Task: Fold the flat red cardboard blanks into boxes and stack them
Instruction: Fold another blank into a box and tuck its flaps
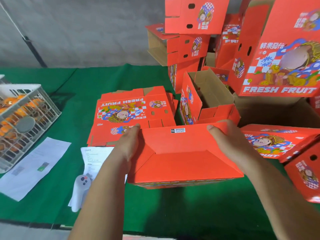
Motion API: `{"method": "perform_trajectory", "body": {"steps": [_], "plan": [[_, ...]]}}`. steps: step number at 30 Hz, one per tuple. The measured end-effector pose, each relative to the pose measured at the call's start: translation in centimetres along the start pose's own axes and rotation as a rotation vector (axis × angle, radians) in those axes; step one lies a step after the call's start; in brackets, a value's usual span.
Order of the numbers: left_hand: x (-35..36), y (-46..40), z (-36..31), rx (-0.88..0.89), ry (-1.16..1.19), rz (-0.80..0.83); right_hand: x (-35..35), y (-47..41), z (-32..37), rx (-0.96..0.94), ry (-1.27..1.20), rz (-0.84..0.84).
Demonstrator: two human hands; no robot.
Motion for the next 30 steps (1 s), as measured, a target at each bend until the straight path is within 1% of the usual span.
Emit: {"method": "perform_trajectory", "body": {"steps": [1, 2, 4, 5, 6, 7, 8, 9, 10, 11, 12, 13, 16, 20, 22, 26, 30], "plan": [[-0.7, 0.3, 0.1, 0.033, -0.049, -0.022, -0.6, 0.3, 0.9, -0.026, -0.019, -0.020], [-0.7, 1.2, -0.2, 0.032, -0.033, -0.032, -1.3, 0.6, 1.8, -0.037, -0.052, -0.042], [-1.4, 1.2, -1.8, 0.080, 0.076, -0.088, -2.8, 1.2, 3.2, -0.052, -0.148, -0.090], [-2.1, 1.4, -2.5, 0.157, 0.170, -0.043, -3.6, 1.4, 4.0, -0.087, -0.203, -0.115], [-2.6, 1.2, -3.1, 0.184, 0.259, -0.047, -4.2, 1.5, 4.8, -0.131, -0.245, -0.143], [-3.4, 1.1, -3.3, 0.214, 0.372, -0.011, -4.7, 1.6, 5.6, -0.167, -0.274, -0.169], [-3.3, 2.0, -4.0, 0.248, 0.409, 0.055, -5.0, 1.7, 6.2, -0.179, -0.304, -0.188], [-3.1, 3.3, -4.5, 0.323, 0.345, 0.110, -5.2, 1.6, 6.6, -0.173, -0.340, -0.190], [-2.6, 4.3, -5.0, 0.322, 0.314, 0.097, -5.1, 1.5, 6.9, -0.156, -0.378, -0.185], [-2.7, 4.7, -4.9, 0.283, 0.314, 0.091, -5.1, 1.4, 7.1, -0.145, -0.401, -0.181], [-2.5, 4.7, -5.2, 0.280, 0.312, 0.039, -5.0, 1.4, 7.5, -0.150, -0.408, -0.186], [-2.8, 5.2, -5.7, 0.327, 0.305, 0.042, -5.1, 1.5, 7.8, -0.161, -0.412, -0.195], [-2.7, 5.8, -7.6, 0.405, 0.338, 0.049, -5.4, 1.6, 8.8, -0.187, -0.444, -0.222], [-2.6, 6.6, -9.2, 0.528, 0.406, 0.051, -5.7, 2.3, 9.9, -0.295, -0.401, -0.273], [-2.1, 6.5, -9.8, 0.546, 0.445, 0.062, -6.0, 2.3, 10.2, -0.331, -0.394, -0.287], [-0.2, 6.6, -10.4, 0.585, 0.452, 0.054, -7.2, 1.3, 11.0, -0.439, -0.287, -0.314], [0.4, 6.2, -11.1, 0.560, 0.450, 0.008, -8.9, 0.3, 11.6, -0.505, -0.277, -0.379]]}}
Point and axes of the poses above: each hand's wrist, its own y-axis away from the middle knuckle, its own x-axis out of the palm, z = x × y, the point moved 6 cm from there along -y, towards the middle knuckle, and after that the axes turned 2 degrees about x, right-handed, at the moved point
